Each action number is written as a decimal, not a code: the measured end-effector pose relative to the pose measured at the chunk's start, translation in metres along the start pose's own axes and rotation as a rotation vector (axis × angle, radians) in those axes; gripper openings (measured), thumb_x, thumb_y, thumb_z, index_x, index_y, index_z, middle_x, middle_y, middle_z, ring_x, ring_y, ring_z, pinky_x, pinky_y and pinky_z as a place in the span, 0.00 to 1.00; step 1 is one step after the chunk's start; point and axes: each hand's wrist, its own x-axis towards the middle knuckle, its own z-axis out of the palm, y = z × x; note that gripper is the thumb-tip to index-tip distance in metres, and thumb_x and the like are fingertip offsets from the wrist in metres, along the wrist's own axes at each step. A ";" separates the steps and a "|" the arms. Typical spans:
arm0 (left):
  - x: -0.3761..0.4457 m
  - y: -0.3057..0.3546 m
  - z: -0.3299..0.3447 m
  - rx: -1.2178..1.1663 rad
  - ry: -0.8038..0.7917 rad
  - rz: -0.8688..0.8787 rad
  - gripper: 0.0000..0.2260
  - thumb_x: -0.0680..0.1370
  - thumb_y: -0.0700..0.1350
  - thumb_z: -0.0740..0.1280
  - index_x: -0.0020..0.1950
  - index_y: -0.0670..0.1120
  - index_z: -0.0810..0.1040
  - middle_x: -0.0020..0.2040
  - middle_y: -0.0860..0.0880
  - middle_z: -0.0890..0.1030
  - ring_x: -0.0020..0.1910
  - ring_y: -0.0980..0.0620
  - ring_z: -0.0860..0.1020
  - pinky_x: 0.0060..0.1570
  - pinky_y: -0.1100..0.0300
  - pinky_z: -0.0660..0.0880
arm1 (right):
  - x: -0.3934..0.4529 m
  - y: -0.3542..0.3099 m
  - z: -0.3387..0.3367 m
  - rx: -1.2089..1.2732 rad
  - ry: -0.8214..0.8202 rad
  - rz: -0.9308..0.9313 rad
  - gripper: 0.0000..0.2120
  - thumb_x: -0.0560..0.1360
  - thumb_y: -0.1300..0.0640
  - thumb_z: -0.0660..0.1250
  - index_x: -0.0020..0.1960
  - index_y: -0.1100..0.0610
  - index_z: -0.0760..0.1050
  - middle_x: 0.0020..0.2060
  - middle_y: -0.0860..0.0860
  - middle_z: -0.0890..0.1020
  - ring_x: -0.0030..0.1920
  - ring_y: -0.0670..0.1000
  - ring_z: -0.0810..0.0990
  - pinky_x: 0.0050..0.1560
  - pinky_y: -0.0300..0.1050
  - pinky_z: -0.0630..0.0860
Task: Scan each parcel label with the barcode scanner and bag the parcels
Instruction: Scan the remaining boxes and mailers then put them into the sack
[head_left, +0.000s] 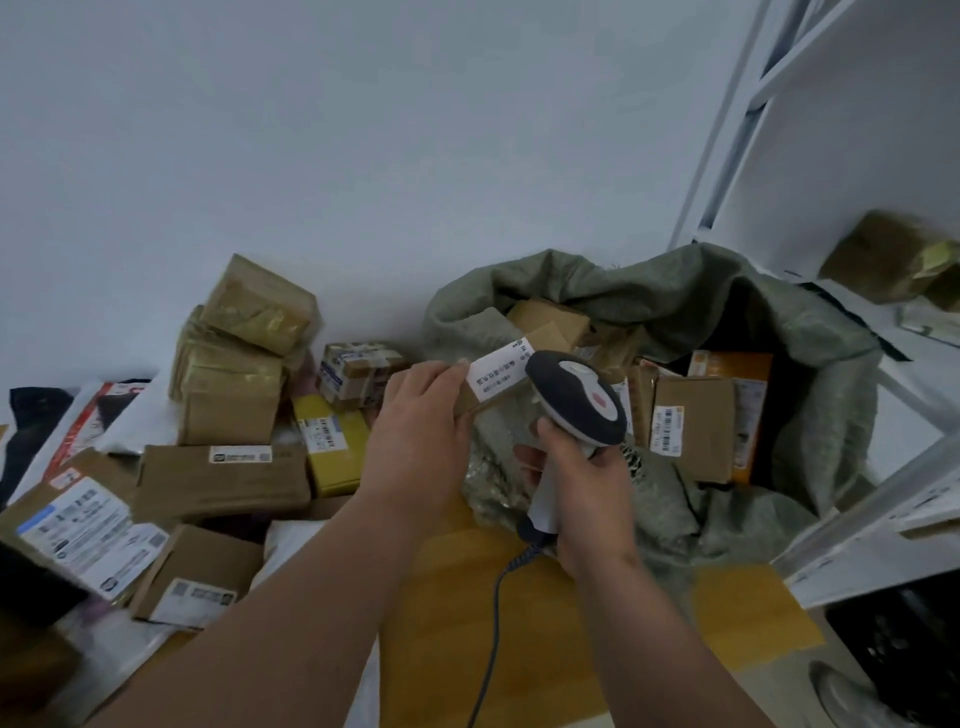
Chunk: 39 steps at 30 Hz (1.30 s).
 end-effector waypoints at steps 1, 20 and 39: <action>0.007 0.007 0.006 0.006 0.006 0.026 0.23 0.78 0.42 0.68 0.73 0.46 0.70 0.66 0.49 0.73 0.65 0.48 0.66 0.65 0.58 0.66 | 0.007 -0.005 -0.004 0.030 0.009 -0.002 0.06 0.77 0.59 0.71 0.52 0.51 0.78 0.37 0.46 0.86 0.42 0.53 0.86 0.40 0.45 0.81; 0.100 0.067 0.098 0.293 -0.598 0.060 0.31 0.80 0.43 0.63 0.80 0.51 0.53 0.80 0.45 0.48 0.78 0.40 0.46 0.76 0.45 0.53 | 0.097 -0.035 -0.049 0.130 0.088 0.034 0.17 0.77 0.57 0.71 0.65 0.56 0.76 0.49 0.53 0.87 0.46 0.52 0.87 0.42 0.44 0.80; 0.042 0.000 0.041 0.241 -0.664 -0.346 0.23 0.81 0.58 0.57 0.76 0.64 0.58 0.76 0.48 0.61 0.75 0.43 0.58 0.72 0.38 0.50 | 0.089 0.014 -0.033 -0.070 0.177 0.149 0.17 0.78 0.54 0.70 0.65 0.54 0.74 0.52 0.55 0.82 0.51 0.53 0.82 0.55 0.52 0.79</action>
